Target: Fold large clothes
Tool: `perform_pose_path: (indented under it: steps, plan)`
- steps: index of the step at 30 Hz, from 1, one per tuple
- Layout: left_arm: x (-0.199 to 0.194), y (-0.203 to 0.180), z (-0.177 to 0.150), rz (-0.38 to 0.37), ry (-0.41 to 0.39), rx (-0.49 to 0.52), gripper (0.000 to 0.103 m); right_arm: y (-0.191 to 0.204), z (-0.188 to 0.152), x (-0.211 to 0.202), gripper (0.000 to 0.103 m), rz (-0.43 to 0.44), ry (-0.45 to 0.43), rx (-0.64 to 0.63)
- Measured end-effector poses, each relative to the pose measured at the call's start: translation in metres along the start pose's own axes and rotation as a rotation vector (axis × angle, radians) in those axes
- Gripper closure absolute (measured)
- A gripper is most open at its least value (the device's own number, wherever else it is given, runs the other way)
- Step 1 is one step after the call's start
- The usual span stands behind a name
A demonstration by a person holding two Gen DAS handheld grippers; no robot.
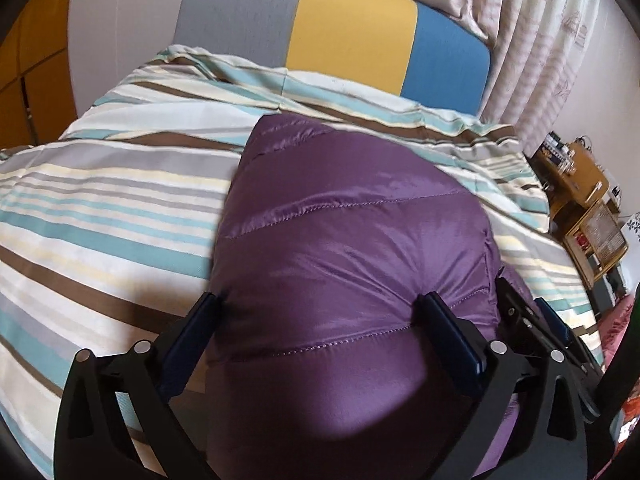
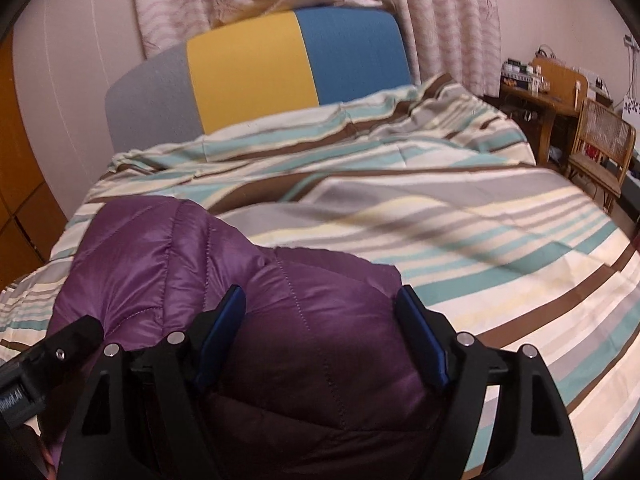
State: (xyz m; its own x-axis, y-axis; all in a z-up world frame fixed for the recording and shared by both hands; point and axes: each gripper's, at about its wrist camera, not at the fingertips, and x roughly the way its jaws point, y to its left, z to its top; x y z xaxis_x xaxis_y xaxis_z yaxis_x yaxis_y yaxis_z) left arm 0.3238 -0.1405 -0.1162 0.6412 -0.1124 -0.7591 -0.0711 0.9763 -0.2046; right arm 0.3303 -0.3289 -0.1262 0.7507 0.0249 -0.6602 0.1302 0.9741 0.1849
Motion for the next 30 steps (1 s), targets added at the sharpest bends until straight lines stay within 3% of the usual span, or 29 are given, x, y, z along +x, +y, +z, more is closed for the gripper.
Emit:
perform_pose_path:
  steps: [8, 13, 17, 21, 27, 30]
  plan:
    - [0.022, 0.005, -0.006, 0.02, 0.014, -0.027, 0.003, -0.002, -0.002, 0.041, 0.024, 0.006, 0.13, -0.003]
    - [0.014, 0.004, -0.007, 0.028, 0.002, -0.028, 0.003, 0.001, -0.005, 0.04, 0.023, -0.013, 0.112, -0.018]
    - [0.005, -0.001, 0.008, 0.048, 0.054, -0.01, 0.003, -0.001, -0.006, 0.037, 0.023, -0.014, 0.099, -0.009]
    - [0.003, -0.011, 0.037, 0.136, -0.013, 0.031, 0.003, -0.001, -0.005, 0.034, 0.023, -0.022, 0.083, -0.006]
    - [0.051, -0.026, 0.047, 0.243, 0.053, 0.205, 0.003, 0.001, -0.005, 0.033, 0.023, -0.032, 0.083, -0.003]
    - [0.069, -0.014, 0.041, 0.209, 0.069, 0.184, 0.003, 0.001, -0.004, 0.035, 0.022, -0.034, 0.089, -0.004]
